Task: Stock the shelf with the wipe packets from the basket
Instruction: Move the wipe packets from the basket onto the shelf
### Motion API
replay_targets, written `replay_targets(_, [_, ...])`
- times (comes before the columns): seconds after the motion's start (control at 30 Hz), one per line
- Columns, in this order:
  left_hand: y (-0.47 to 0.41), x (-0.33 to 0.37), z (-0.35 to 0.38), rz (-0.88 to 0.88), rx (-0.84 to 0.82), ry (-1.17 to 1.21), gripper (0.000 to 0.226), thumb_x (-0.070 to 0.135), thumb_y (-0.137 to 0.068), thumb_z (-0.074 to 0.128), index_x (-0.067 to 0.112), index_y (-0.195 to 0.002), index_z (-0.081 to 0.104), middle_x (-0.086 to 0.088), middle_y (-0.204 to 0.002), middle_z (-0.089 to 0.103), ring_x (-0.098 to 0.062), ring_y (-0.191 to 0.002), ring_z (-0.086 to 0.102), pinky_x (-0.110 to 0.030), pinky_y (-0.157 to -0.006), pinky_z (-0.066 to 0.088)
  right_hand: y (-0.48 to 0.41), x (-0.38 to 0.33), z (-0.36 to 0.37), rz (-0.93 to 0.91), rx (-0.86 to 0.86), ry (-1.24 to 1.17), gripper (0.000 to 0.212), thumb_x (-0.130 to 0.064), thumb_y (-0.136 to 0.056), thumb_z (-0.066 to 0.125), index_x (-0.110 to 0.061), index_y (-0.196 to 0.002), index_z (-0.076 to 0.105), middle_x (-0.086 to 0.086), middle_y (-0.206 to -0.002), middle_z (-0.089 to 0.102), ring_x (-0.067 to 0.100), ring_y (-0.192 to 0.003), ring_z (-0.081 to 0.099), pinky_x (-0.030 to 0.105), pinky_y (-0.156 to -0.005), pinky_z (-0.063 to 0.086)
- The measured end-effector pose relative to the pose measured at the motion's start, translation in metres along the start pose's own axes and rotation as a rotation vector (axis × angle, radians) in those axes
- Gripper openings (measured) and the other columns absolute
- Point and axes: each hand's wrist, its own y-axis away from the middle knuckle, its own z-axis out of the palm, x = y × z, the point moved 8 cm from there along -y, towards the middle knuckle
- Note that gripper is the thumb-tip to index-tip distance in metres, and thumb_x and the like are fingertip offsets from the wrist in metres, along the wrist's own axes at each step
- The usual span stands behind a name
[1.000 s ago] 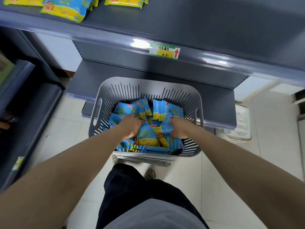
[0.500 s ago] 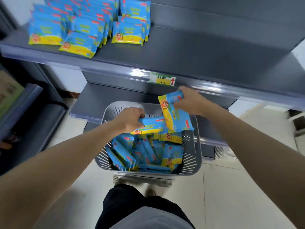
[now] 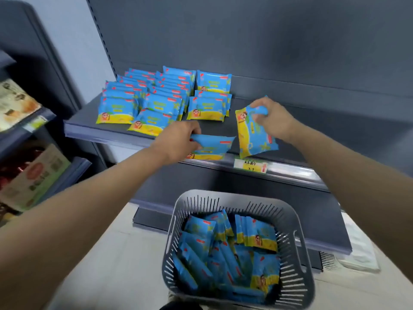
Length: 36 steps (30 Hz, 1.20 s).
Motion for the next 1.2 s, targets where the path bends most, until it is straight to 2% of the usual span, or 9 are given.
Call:
replay_targets(0.1, [-0.014,-0.014,-0.014,-0.003,0.020,0.012,0.019,0.016,-0.074,0.072,0.011,-0.086,0.058,-0.002,-0.076,0.057,-0.020,-0.068,0.050,-0.027,-0.058,0.033,-0.028,-0.012,0.017,-0.001,-0.088,0.112,0.055,-0.006,-0.083,0.064,-0.017,-0.132,0.043,0.012,-0.122,0.053,0.028,-0.096,0.059,0.031,-0.078,0.049])
replay_targets(0.27, [-0.041,-0.039,-0.025,-0.010,-0.007,0.137,0.018,0.009,-0.075,0.072,0.015,-0.083,0.056,0.020,-0.068,0.046,-0.001,-0.058,0.045,-0.013,-0.049,0.029,-0.082,-0.041,0.047,-0.097,-0.189,0.414,0.091,0.001,-0.079,0.056,-0.028,-0.149,0.006,0.017,-0.116,0.053,0.026,-0.069,0.055,0.030,-0.055,0.047])
replay_targets(0.37, [-0.057,-0.051,-0.025,0.020,-0.038,0.157,0.023,0.009,-0.076,0.072,0.021,-0.085,0.056,0.013,-0.071,0.050,-0.004,-0.062,0.046,-0.008,-0.051,0.032,-0.113,-0.045,0.062,-0.069,-0.220,0.445,0.086,-0.005,-0.076,0.067,-0.022,-0.144,0.018,0.011,-0.108,0.050,0.026,-0.070,0.053,0.031,-0.056,0.045])
replay_targets(0.47, [-0.073,-0.062,-0.022,0.035,-0.051,0.139,0.022,0.010,-0.076,0.072,0.015,-0.094,0.062,0.006,-0.080,0.054,-0.009,-0.068,0.048,-0.009,-0.055,0.031,-0.135,-0.053,0.082,-0.134,-0.277,0.569,0.025,-0.010,-0.074,0.071,-0.010,-0.088,0.051,0.006,-0.081,0.044,0.024,-0.070,0.041,0.030,-0.053,0.030])
replay_targets(0.57, [-0.088,-0.073,-0.013,0.028,-0.083,0.163,0.020,0.012,-0.077,0.073,0.016,-0.093,0.061,0.004,-0.081,0.057,-0.007,-0.063,0.049,-0.018,-0.058,0.036,-0.154,-0.052,0.099,-0.159,-0.329,0.609,0.042,-0.009,-0.075,0.069,-0.013,-0.060,0.030,0.002,-0.064,0.027,0.018,-0.063,0.026,0.031,-0.052,0.017])
replay_targets(0.73, [-0.112,-0.088,-0.002,0.015,-0.080,0.195,0.019,0.017,-0.077,0.073,0.018,-0.091,0.061,0.007,-0.077,0.057,-0.005,-0.064,0.051,-0.020,-0.057,0.044,-0.179,-0.052,0.106,-0.159,-0.314,0.646,0.026,-0.009,-0.078,0.066,0.007,-0.098,0.060,0.027,-0.091,0.056,0.019,-0.071,0.037,0.036,-0.059,0.037])
replay_targets(0.9, [-0.135,-0.094,0.012,0.013,-0.099,0.133,0.026,0.021,-0.077,0.074,0.016,-0.100,0.063,0.002,-0.088,0.060,-0.014,-0.075,0.054,-0.026,-0.065,0.045,-0.195,-0.053,0.103,-0.187,-0.264,0.645,0.018,-0.008,-0.079,0.065,0.000,-0.095,0.062,0.007,-0.080,0.048,0.019,-0.072,0.042,0.029,-0.057,0.034])
replay_targets(1.03, [-0.155,-0.092,0.016,0.040,-0.082,0.056,0.026,0.023,-0.078,0.073,0.013,-0.100,0.063,-0.001,-0.086,0.060,-0.015,-0.072,0.054,-0.025,-0.060,0.039,-0.201,-0.046,0.097,-0.193,-0.228,0.553,0.024,-0.011,-0.080,0.069,-0.006,-0.103,0.065,0.009,-0.101,0.062,0.026,-0.094,0.057,0.034,-0.080,0.049])
replay_targets(1.2, [-0.181,-0.085,0.025,0.097,-0.030,-0.240,0.036,0.030,-0.084,0.063,0.011,-0.114,0.058,-0.008,-0.104,0.062,-0.026,-0.100,0.054,-0.035,-0.083,0.036,-0.200,-0.039,0.068,-0.134,-0.025,0.357,0.030,-0.006,-0.090,0.053,-0.011,-0.119,0.062,0.008,-0.112,0.066,0.023,-0.102,0.061,0.025,-0.084,0.046])
